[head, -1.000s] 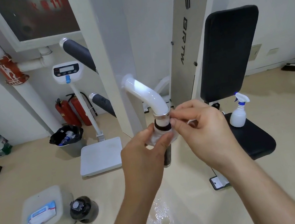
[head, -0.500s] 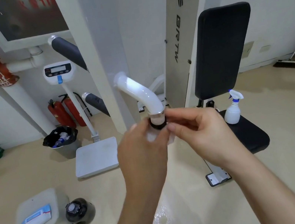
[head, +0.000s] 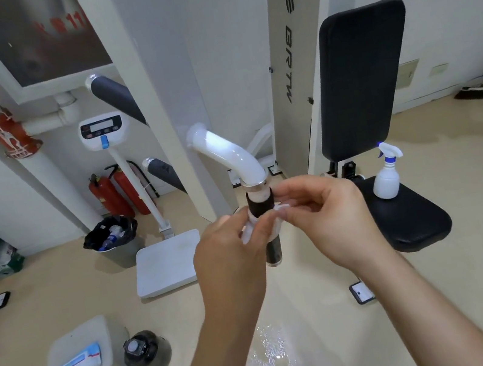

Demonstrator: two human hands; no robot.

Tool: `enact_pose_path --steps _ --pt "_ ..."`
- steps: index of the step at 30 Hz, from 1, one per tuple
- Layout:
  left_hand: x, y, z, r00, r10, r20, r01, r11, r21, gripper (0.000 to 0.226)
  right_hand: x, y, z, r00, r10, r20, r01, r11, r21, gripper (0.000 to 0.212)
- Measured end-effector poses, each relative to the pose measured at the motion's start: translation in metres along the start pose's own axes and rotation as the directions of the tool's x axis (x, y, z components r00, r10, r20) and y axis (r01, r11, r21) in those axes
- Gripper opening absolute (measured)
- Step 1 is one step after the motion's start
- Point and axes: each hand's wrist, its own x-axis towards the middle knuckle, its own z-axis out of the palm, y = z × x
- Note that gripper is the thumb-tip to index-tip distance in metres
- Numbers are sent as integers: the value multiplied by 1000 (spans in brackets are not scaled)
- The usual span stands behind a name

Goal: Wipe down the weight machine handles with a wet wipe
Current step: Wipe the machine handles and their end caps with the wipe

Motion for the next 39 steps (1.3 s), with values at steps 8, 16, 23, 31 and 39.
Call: enact_pose_path --steps 8,16,23,31,39 --pt "-7 6 -16 1000 19 25 -19 999 29 6 -2 3 11 983 -81 -167 70 995 -71 26" --pt "-15 12 -17 1000 -6 25 0 971 241 13 -45 8 40 987 -6 -164 33 986 164 24" --pt "-26 10 -17 998 -21 62 29 990 -136 18 -51 8 41 974 38 -221 4 982 187 28" --pt "-17 9 -29 998 -20 -58 10 985 -170 29 -37 2 53 933 17 -359 69 972 226 18" --pt "-10 5 -37 998 -46 -50 33 970 -242 25 -42 9 59 919 -38 -393 28 999 -30 25"
